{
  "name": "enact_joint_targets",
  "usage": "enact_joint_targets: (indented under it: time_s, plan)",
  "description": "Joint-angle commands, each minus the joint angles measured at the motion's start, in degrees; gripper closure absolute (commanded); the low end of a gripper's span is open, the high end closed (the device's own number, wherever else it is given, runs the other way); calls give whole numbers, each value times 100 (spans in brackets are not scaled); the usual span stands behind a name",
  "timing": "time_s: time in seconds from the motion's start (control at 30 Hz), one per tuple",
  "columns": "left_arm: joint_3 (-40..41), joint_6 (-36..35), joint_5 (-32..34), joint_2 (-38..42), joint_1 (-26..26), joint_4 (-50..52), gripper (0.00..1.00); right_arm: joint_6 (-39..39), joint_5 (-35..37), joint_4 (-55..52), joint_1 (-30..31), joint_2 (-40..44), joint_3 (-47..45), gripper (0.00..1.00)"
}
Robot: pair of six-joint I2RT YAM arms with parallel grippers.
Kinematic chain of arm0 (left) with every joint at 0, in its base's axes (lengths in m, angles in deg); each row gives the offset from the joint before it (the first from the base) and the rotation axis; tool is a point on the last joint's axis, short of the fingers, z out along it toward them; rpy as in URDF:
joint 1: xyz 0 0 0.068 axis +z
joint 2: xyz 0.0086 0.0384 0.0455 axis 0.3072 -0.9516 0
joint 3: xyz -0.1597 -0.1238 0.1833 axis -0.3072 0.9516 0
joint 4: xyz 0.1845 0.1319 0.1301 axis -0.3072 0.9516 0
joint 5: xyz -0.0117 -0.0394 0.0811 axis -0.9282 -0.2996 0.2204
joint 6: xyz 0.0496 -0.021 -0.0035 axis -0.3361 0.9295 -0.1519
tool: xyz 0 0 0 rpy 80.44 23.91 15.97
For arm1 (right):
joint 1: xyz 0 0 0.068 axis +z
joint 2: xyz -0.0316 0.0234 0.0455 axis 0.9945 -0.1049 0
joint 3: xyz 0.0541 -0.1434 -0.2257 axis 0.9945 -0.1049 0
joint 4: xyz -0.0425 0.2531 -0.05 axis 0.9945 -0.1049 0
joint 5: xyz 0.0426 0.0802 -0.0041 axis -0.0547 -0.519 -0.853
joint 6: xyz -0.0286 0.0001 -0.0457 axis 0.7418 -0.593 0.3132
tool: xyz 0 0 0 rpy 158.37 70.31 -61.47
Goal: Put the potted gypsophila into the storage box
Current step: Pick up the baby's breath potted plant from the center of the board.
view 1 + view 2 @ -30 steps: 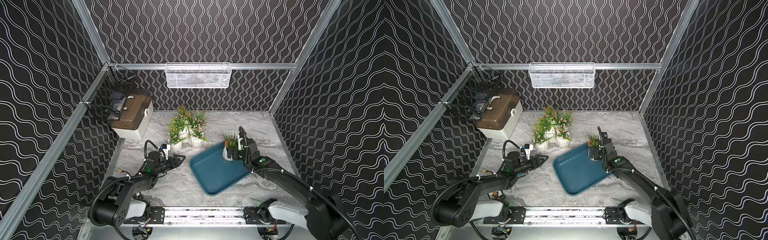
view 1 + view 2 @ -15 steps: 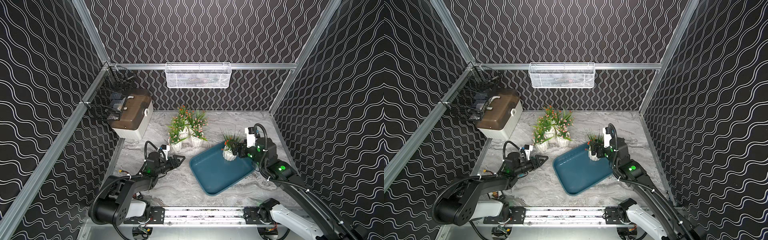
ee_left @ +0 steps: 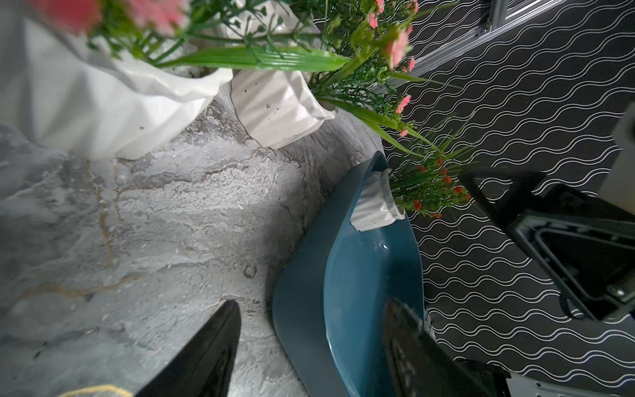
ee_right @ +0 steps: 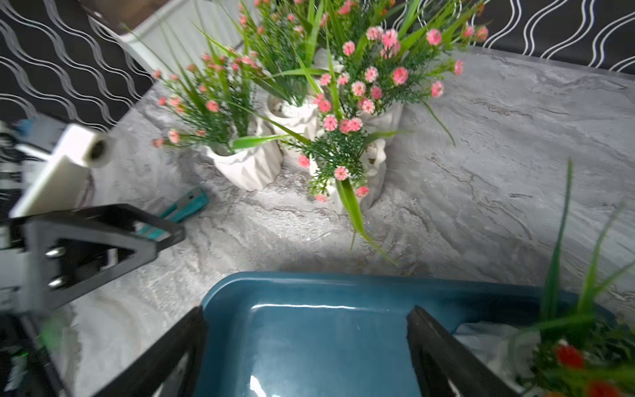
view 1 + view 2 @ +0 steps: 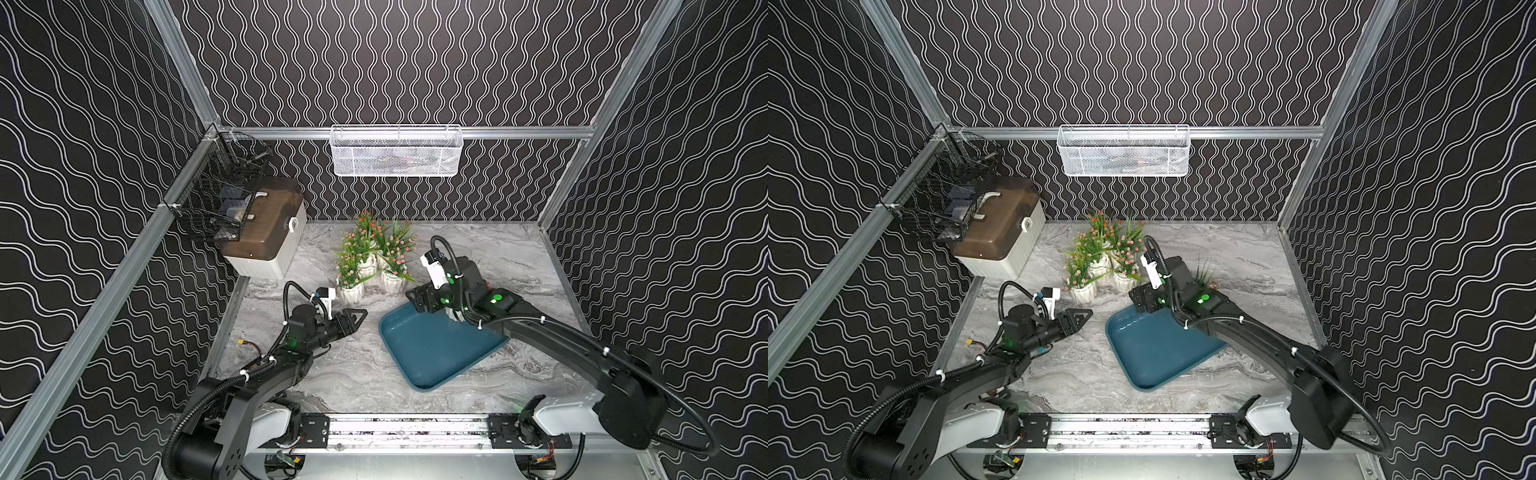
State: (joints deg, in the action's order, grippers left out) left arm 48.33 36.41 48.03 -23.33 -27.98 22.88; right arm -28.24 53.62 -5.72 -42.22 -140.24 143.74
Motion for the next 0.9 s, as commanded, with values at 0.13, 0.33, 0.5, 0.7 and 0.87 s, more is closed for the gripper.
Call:
enact_joint_targets:
  time_s: [0.13, 0.33, 0.5, 0.7, 0.87]
  plan:
    - [37, -98, -82, -21, 11, -134, 31, -212, 658, 490, 103, -908, 417, 2]
    - [36, -105, -100, 24, 7, -86, 30, -123, 760, 629, 122, -1652, 881, 1]
    - [49, -114, -104, 42, 14, -61, 30, -81, 739, 674, 122, -2175, 1243, 1]
    - [45, -127, -100, 56, 9, -46, 30, -61, 885, 800, 109, -2763, 1592, 1]
    - [27, -123, -118, 64, 13, -34, 30, -72, 1146, 1017, 70, -3058, 1726, 1]
